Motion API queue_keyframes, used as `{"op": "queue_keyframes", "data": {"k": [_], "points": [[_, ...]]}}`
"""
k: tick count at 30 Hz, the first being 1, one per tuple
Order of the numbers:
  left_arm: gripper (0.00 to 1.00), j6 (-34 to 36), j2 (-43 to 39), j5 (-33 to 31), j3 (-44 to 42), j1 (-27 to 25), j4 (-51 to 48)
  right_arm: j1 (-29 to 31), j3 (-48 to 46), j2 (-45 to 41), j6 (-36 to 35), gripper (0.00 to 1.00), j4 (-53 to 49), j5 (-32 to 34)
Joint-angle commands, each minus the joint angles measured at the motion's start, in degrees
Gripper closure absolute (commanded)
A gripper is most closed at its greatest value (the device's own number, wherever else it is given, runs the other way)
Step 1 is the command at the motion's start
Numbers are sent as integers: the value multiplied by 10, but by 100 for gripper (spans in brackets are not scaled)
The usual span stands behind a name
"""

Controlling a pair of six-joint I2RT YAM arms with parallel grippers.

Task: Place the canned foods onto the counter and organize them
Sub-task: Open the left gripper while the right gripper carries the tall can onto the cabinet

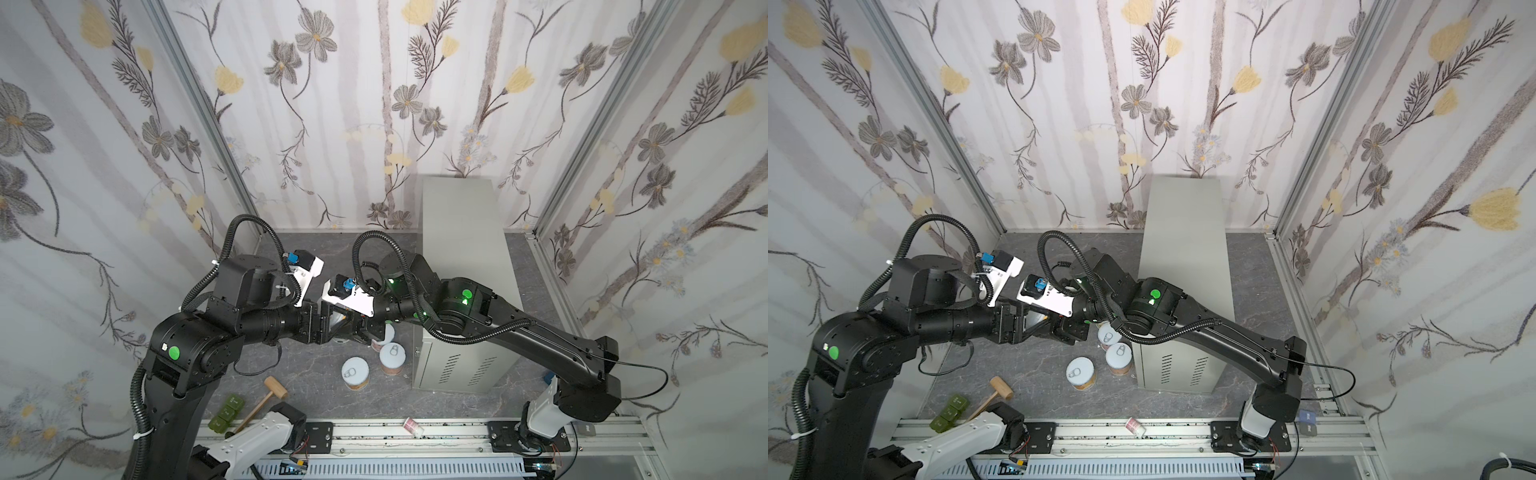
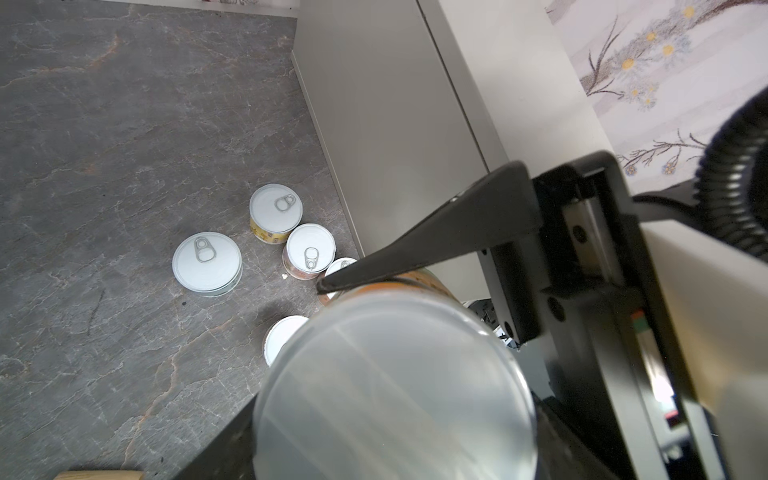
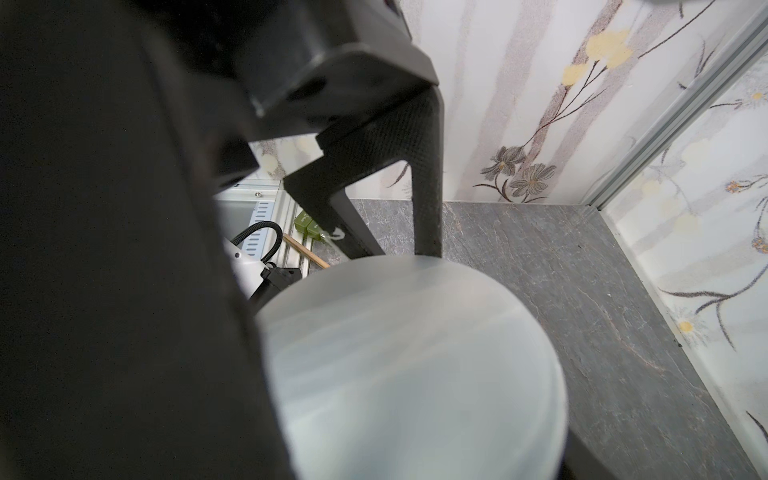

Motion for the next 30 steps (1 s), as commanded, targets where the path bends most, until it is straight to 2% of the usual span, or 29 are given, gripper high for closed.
{"op": "queue_keyframes", "data": {"k": [1, 2, 6, 8, 14, 17, 20, 26, 30], "points": [[66, 1, -2, 57, -3, -1, 57, -2, -8, -12, 6, 32, 63, -17], [60, 1, -3, 64, -4, -1, 62, -2, -12, -14, 6, 33, 69, -19], [15, -6, -8, 80, -7, -1, 78, -8, -18, -19, 8, 36, 80, -26], [0, -13, -14, 80, -7, -1, 86, -11, -18, -19, 10, 36, 84, -27], [0, -39, -32, 60, -14, 0, 128, -23, -23, -19, 20, 37, 104, -46], [0, -44, -41, 10, -19, 0, 140, -30, -23, -21, 24, 38, 109, -46], [0, -47, -63, -36, -23, 2, 165, -48, -31, -29, 36, 37, 125, -46], [0, -35, -64, -64, 7, 1, 175, -104, -57, -61, 52, 37, 154, -53], [0, -26, -65, -49, 4, 2, 189, -162, -73, -94, 84, 36, 194, 3]]}}
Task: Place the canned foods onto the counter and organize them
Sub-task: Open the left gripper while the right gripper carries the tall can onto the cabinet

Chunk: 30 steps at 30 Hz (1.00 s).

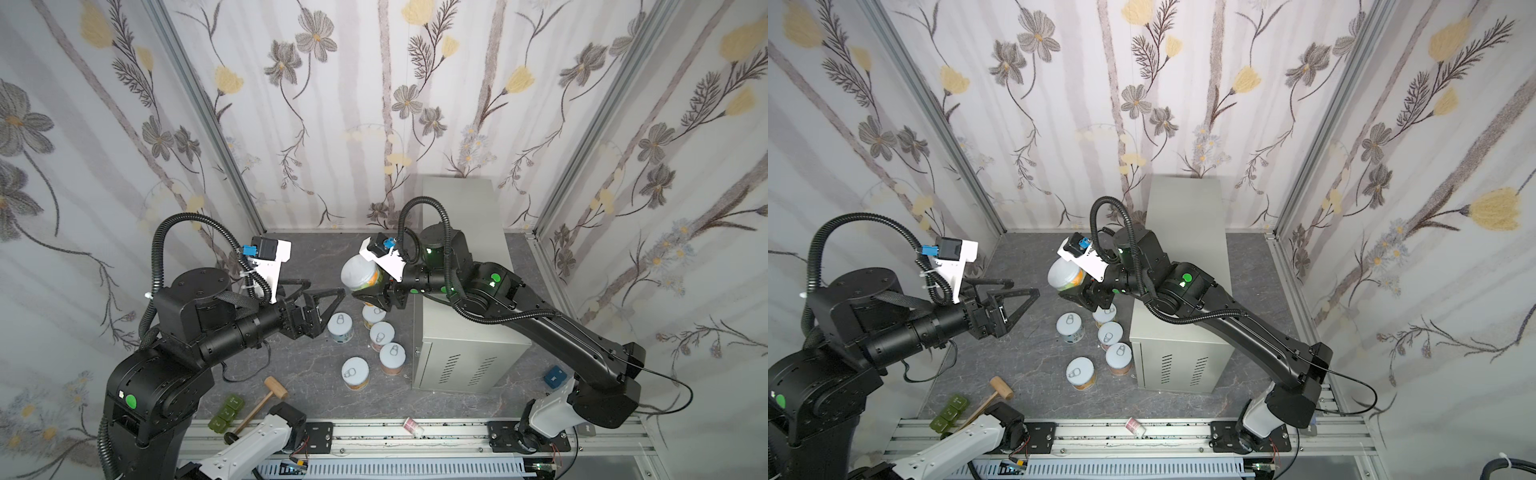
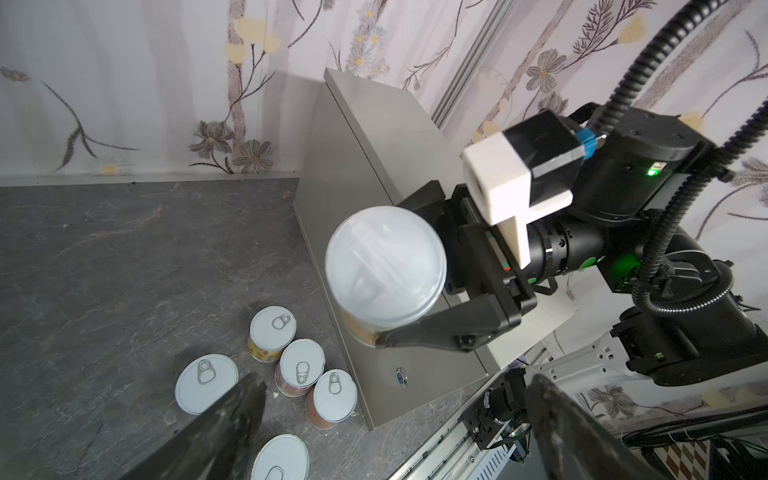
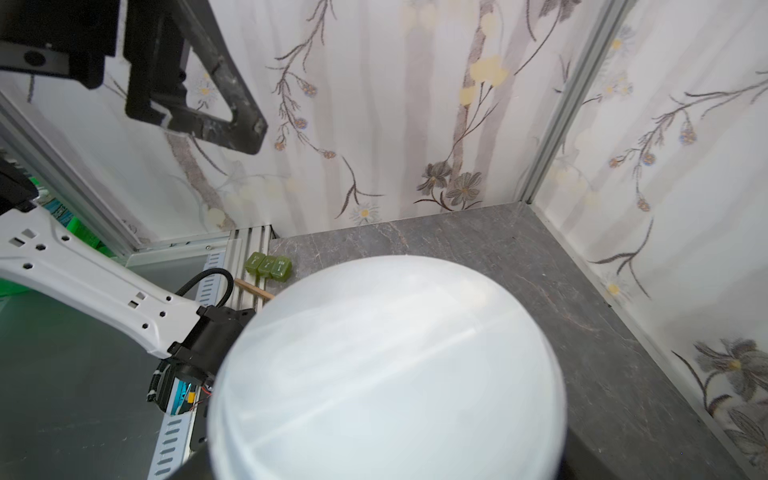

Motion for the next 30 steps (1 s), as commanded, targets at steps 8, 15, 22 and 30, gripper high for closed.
{"op": "queue_keyframes", "data": {"k": [8, 15, 22, 30], "points": [[0, 26, -6, 43, -49, 0, 59, -213, -108, -99, 122, 34, 274, 108], [0, 33, -18, 66, -85, 0, 81, -341, -164, -94, 143, 33, 403, 101], [0, 46, -28, 77, -95, 1, 84, -418, -121, -4, 168, 32, 434, 68], [0, 52, -44, 89, -104, 0, 87, -429, -52, 83, 161, 32, 426, 74]]}}
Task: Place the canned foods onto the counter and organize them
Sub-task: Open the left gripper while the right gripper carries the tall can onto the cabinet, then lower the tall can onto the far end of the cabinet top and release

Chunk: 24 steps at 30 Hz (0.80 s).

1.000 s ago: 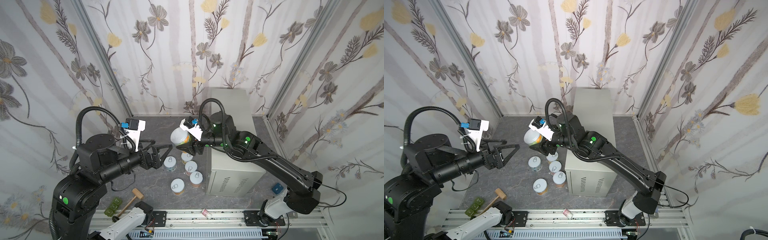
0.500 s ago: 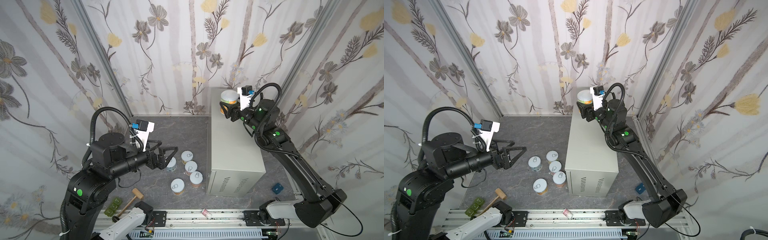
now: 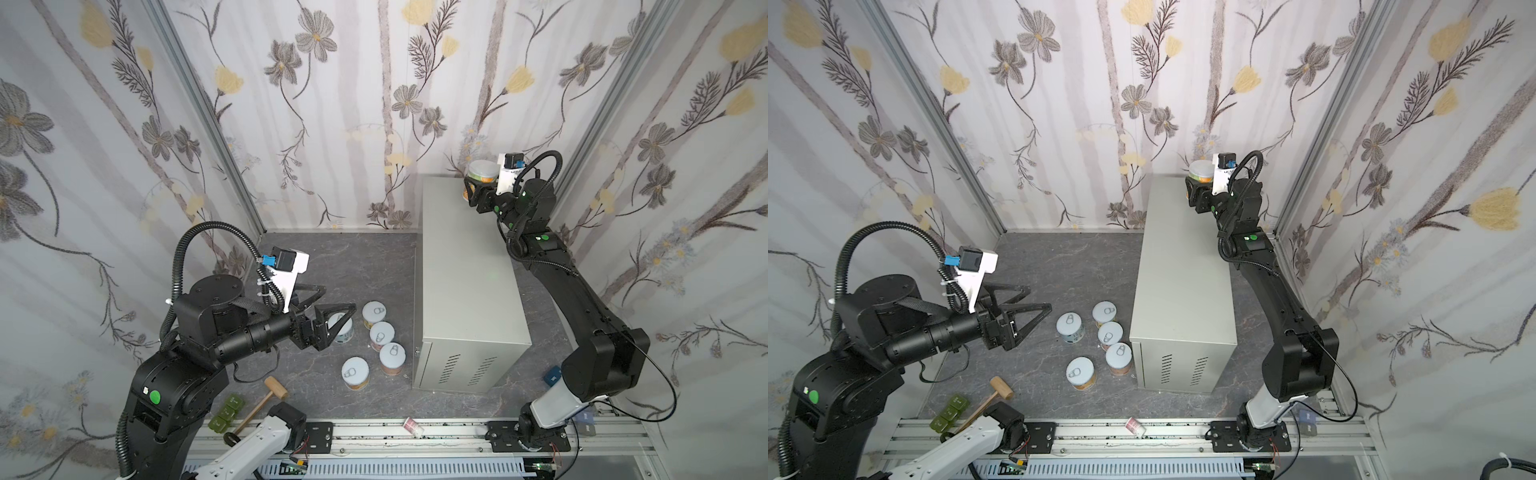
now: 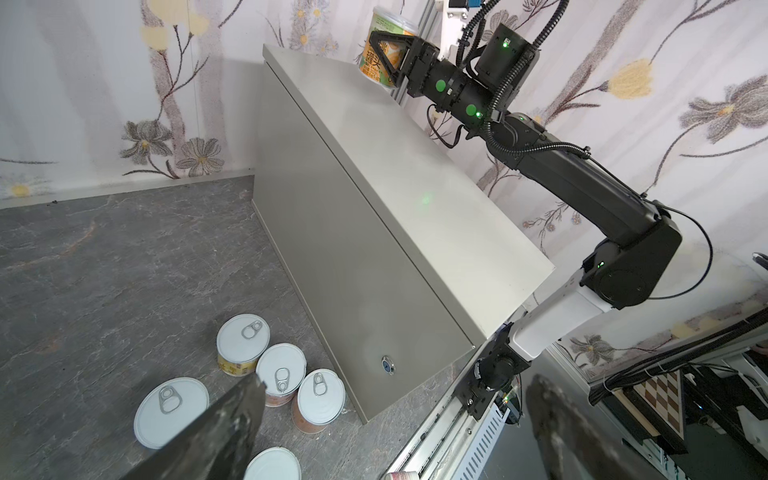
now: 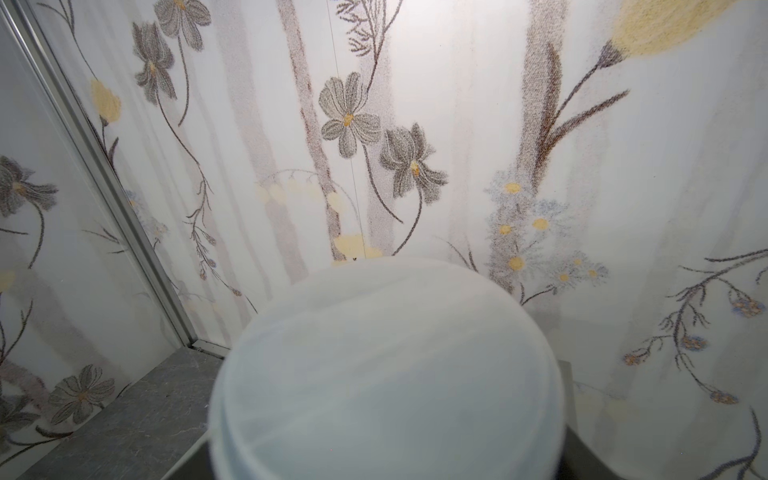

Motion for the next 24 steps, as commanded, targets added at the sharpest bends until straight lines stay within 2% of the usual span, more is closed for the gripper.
{"op": "queue_keyframes", "data": {"k": [1, 7, 13, 19, 24], "points": [[0, 9, -4, 16, -4, 0, 24, -2, 20, 20, 5, 31, 79, 7], [0, 14, -9, 24, -11, 0, 22, -2, 38, 56, -5, 29, 67, 23], [0, 21, 0, 30, -11, 0, 26, -7, 21, 55, -11, 26, 68, 36], [0, 24, 12, 37, -10, 0, 35, -11, 3, 43, -20, 12, 72, 30], [0, 17, 17, 40, -19, 0, 47, -14, -8, 34, -20, 7, 79, 21]]}}
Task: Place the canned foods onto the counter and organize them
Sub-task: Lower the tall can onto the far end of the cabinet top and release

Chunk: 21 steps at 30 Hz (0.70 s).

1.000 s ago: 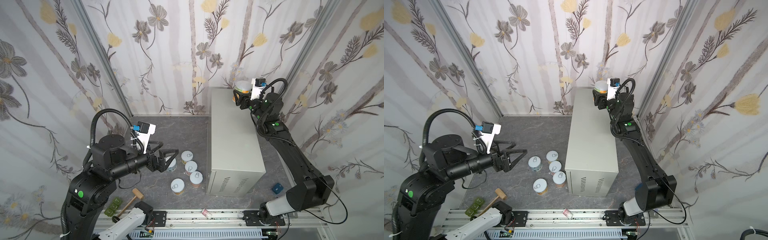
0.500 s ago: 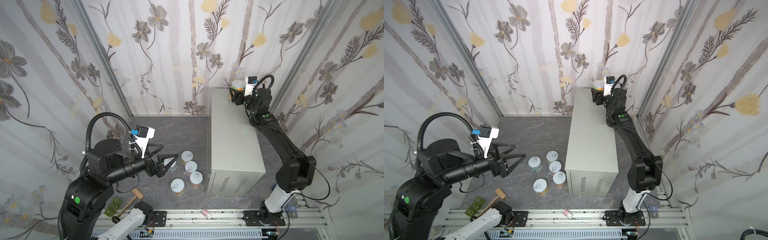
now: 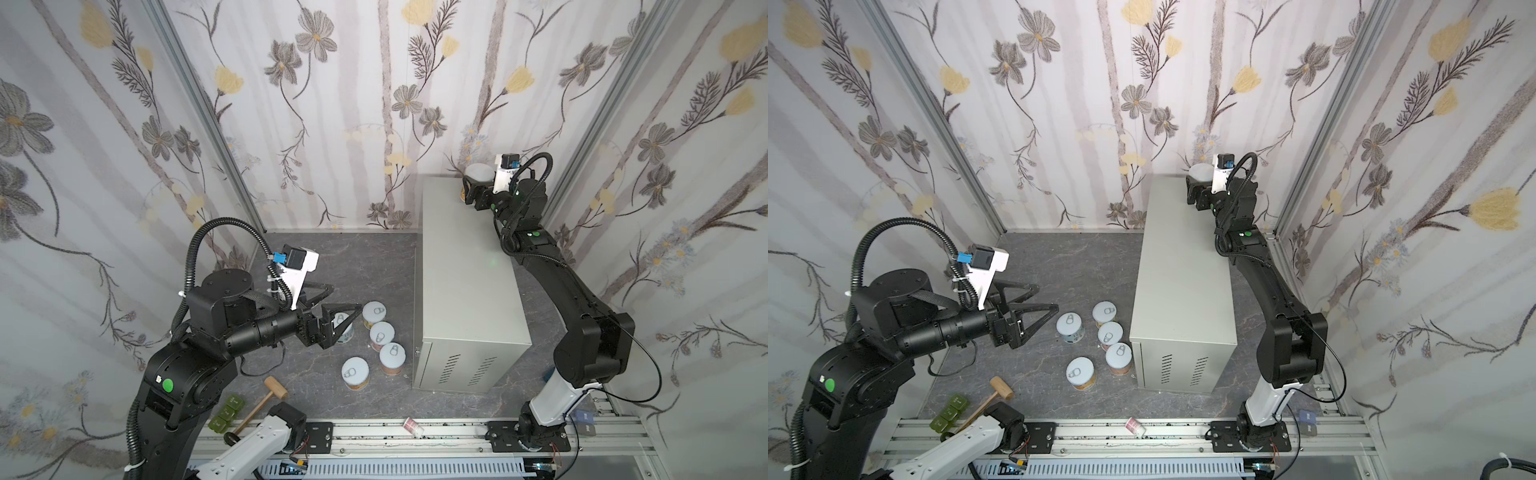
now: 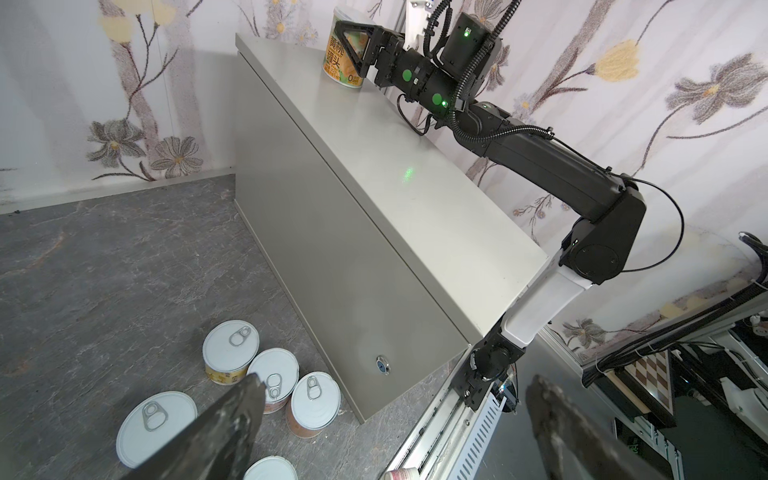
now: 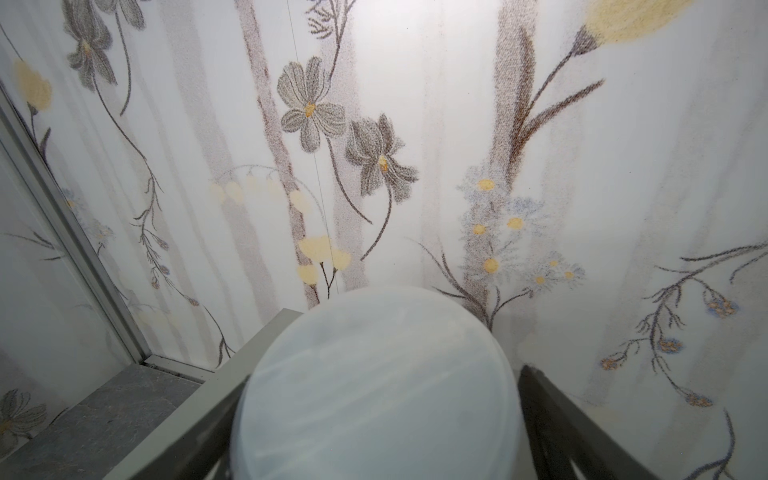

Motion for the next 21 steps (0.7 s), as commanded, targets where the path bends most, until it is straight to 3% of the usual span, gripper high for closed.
{"op": "queue_keyframes", "data": {"k": [1, 17, 21], "points": [[0, -2, 2, 10, -4, 0, 27, -2, -6, -6, -7, 7, 31, -7], [0, -21, 14, -8, -12, 0, 47, -12, 8, -36, -8, 0, -13, -15], [0, -19, 24, -54, -16, 1, 31, -15, -2, -53, -11, 0, -17, -14]]}}
